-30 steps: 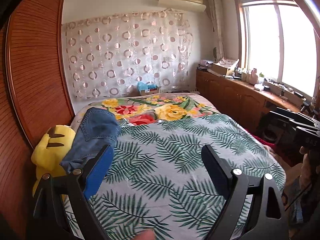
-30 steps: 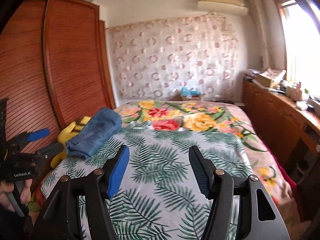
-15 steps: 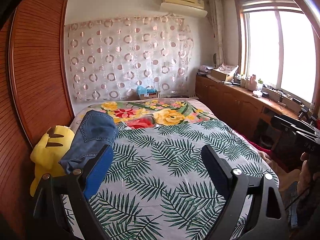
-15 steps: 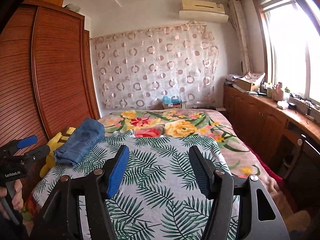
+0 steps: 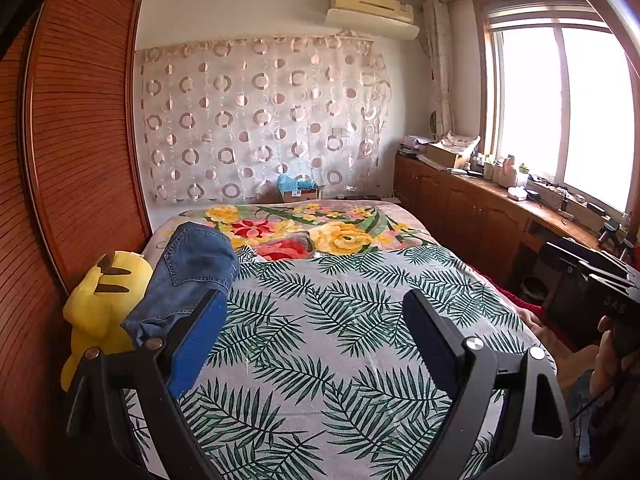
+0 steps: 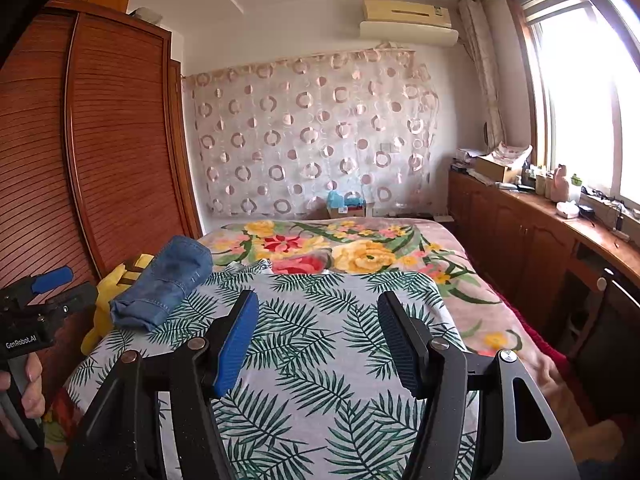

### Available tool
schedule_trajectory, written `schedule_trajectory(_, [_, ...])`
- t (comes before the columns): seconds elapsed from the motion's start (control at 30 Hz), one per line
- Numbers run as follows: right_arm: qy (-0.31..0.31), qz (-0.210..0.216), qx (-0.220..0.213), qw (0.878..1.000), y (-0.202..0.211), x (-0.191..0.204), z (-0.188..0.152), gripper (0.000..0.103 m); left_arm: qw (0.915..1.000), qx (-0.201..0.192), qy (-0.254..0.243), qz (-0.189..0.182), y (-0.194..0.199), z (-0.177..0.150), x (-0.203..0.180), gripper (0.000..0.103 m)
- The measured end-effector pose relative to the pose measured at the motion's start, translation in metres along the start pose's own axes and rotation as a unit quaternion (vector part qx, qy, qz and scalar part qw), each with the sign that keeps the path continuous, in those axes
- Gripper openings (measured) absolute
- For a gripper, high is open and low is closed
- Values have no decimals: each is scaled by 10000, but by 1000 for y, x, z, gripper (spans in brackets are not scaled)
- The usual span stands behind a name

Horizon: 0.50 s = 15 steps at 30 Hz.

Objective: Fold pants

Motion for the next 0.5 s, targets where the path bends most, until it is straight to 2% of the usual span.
schedule_trajectory(0.5, [31, 26, -18, 10000, 4, -1, 1, 64, 10000, -1, 1, -1, 1, 0, 1, 90])
Point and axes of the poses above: each gripper's, at about its wrist camera, not at the fingertips, and y roughly against the way its jaws point, x to its left, z to its top, the point moved 2 cm from there along -y, roughly the way its jaws point, and after that the axes turned 15 degrees about -y, right-handed, at the moved point
